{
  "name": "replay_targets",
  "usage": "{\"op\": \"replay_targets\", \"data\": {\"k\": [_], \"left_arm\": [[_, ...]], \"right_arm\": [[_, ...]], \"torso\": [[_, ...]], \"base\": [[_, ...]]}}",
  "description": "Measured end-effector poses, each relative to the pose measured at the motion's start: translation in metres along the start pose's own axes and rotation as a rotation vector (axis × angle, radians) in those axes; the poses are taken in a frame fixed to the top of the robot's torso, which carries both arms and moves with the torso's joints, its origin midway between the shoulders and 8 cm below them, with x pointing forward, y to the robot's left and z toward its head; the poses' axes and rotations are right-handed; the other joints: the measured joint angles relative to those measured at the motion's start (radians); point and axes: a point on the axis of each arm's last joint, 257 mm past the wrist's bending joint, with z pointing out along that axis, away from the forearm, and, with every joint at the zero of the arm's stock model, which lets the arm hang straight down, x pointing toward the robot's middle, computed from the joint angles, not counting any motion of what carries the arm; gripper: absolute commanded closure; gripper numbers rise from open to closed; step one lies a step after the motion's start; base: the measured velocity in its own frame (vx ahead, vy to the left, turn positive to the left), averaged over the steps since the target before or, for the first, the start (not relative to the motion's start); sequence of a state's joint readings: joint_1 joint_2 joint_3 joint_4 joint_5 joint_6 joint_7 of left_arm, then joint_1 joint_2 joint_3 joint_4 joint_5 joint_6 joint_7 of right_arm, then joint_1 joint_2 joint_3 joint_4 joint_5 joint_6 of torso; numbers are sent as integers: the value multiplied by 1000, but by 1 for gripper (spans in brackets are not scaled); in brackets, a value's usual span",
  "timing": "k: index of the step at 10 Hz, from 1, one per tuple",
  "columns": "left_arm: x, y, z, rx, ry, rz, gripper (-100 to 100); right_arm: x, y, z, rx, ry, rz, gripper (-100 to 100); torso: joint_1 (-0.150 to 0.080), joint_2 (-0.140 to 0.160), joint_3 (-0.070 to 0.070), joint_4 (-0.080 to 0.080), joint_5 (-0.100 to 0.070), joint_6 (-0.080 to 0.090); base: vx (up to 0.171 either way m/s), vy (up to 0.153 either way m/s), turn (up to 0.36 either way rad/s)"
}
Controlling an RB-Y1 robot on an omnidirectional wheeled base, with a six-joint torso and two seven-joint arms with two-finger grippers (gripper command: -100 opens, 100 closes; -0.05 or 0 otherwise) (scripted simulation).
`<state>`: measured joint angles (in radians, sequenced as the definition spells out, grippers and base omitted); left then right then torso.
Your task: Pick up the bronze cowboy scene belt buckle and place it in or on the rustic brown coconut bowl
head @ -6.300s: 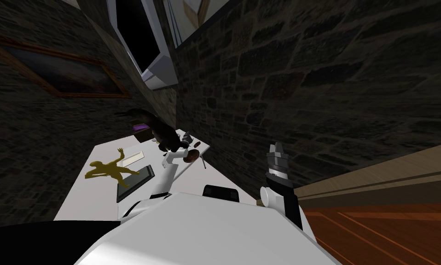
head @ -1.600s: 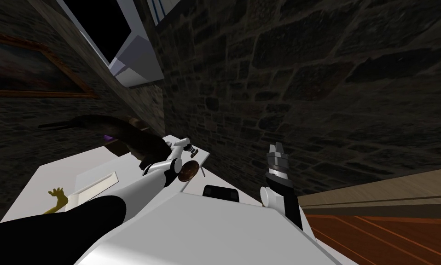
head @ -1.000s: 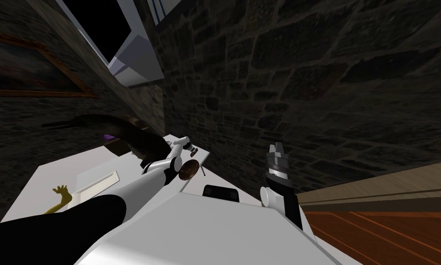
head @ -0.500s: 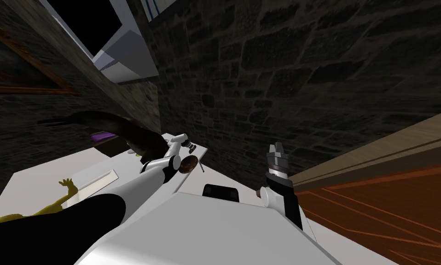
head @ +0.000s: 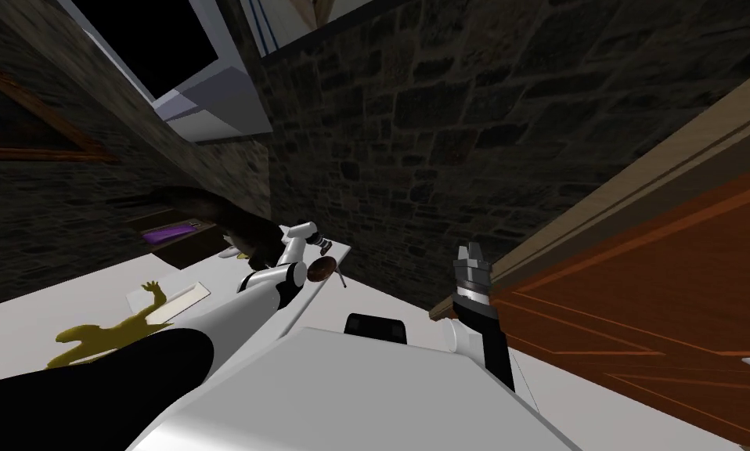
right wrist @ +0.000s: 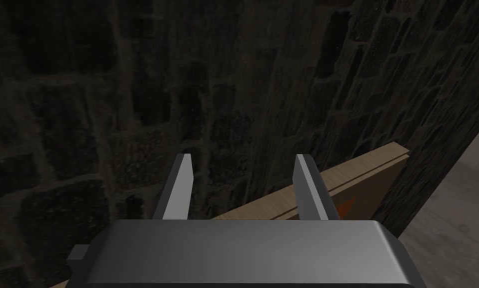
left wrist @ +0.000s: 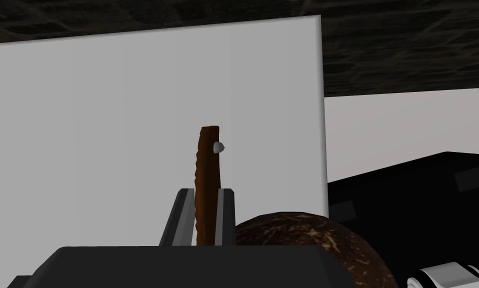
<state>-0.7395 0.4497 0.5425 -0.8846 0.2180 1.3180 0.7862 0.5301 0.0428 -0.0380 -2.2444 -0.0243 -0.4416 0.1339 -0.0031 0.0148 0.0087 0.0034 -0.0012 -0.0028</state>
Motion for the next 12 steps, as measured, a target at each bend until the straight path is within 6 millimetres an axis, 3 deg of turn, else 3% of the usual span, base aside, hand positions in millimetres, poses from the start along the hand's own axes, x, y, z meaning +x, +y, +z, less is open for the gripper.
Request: {"op": "replay_targets", "data": {"k": [3,8,9,12], "left_arm": [[14,8,-8,-25,22,11,100],[39,40,-19,-118,29,91,100],[39,40,-20,-120,27,94,-100],[39,40,-20,-120,27,94,-100]], "right_arm": [[0,0,0,0,0,0,0],[0,0,0,0,0,0,0],[0,0,0,0,0,0,0],[0,0,0,0,0,0,0]], "torso": [[2,0,0,0,1,0],[6,-11,-7,-3,2,2],[5,-13,-8,-3,2,3],[4,-15,-9,-4,2,3]], "base": [[-160,-19,94],[-40,11,107],[0,0,0],[0,0,0]]}}
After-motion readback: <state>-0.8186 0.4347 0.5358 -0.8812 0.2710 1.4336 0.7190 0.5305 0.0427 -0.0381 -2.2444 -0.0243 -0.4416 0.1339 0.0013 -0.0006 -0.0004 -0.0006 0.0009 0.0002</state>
